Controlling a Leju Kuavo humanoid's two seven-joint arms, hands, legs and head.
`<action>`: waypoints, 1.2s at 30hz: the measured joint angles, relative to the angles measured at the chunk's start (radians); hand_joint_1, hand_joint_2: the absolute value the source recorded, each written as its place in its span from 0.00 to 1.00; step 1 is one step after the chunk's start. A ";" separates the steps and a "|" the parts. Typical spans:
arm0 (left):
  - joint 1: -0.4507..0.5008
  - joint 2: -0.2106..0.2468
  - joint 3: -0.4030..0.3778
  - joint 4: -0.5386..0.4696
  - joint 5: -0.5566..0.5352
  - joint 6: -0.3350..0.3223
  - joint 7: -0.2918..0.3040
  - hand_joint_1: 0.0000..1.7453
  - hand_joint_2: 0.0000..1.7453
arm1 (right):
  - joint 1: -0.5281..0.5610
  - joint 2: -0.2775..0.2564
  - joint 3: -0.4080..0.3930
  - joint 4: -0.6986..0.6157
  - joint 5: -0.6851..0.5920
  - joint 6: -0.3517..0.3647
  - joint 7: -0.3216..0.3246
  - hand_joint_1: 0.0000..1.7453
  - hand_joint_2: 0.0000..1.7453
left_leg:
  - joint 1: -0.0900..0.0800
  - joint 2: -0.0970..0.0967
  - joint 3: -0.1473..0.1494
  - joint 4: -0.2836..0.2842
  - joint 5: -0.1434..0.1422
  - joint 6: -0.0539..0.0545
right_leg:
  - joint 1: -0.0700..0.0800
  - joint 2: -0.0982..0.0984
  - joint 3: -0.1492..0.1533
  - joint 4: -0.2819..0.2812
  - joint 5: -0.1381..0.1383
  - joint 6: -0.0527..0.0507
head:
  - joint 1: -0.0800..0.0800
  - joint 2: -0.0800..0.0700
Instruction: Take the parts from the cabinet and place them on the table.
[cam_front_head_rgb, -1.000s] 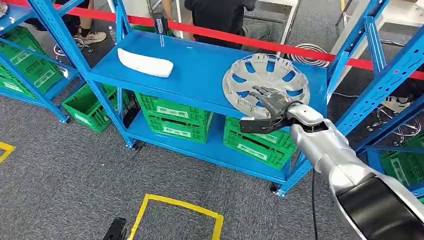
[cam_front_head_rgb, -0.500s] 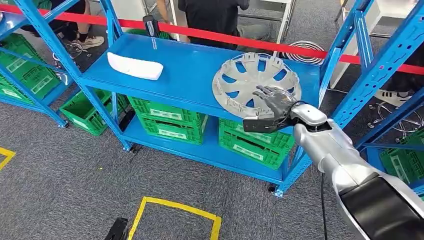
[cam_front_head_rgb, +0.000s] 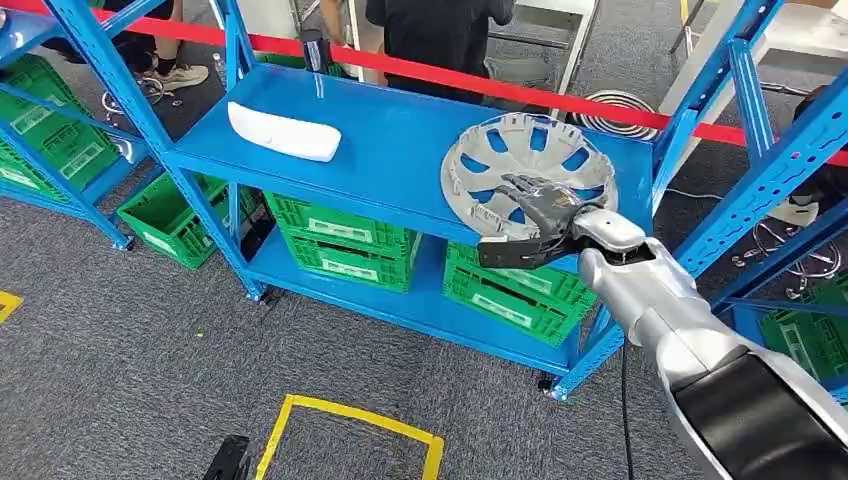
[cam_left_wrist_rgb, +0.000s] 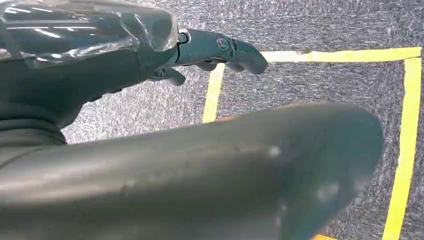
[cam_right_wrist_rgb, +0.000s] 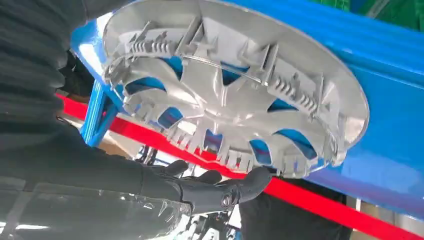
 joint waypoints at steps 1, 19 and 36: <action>0.000 -0.002 0.000 0.000 0.000 0.000 0.000 0.00 0.00 | -0.003 0.001 0.000 0.000 0.000 0.000 0.000 0.00 1.00 | 0.000 -0.001 0.001 0.004 -0.004 -0.003 | -0.002 -0.001 0.045 -0.096 0.039 0.010 | 0.000 0.000; 0.005 -0.002 0.005 0.000 0.000 -0.002 -0.001 0.00 0.00 | -0.012 0.014 0.000 0.000 -0.001 0.000 0.000 0.00 1.00 | -0.004 0.005 -0.028 0.028 -0.003 -0.026 | 0.012 0.006 0.140 -0.235 0.063 -0.034 | -0.002 0.000; 0.003 -0.006 0.005 0.000 -0.021 -0.017 0.000 0.00 0.00 | 0.006 -0.020 -0.003 0.000 -0.008 -0.006 0.003 0.00 1.00 | -0.006 0.002 -0.009 0.025 -0.018 -0.024 | 0.000 -0.002 0.118 -0.230 0.078 -0.009 | -0.002 0.000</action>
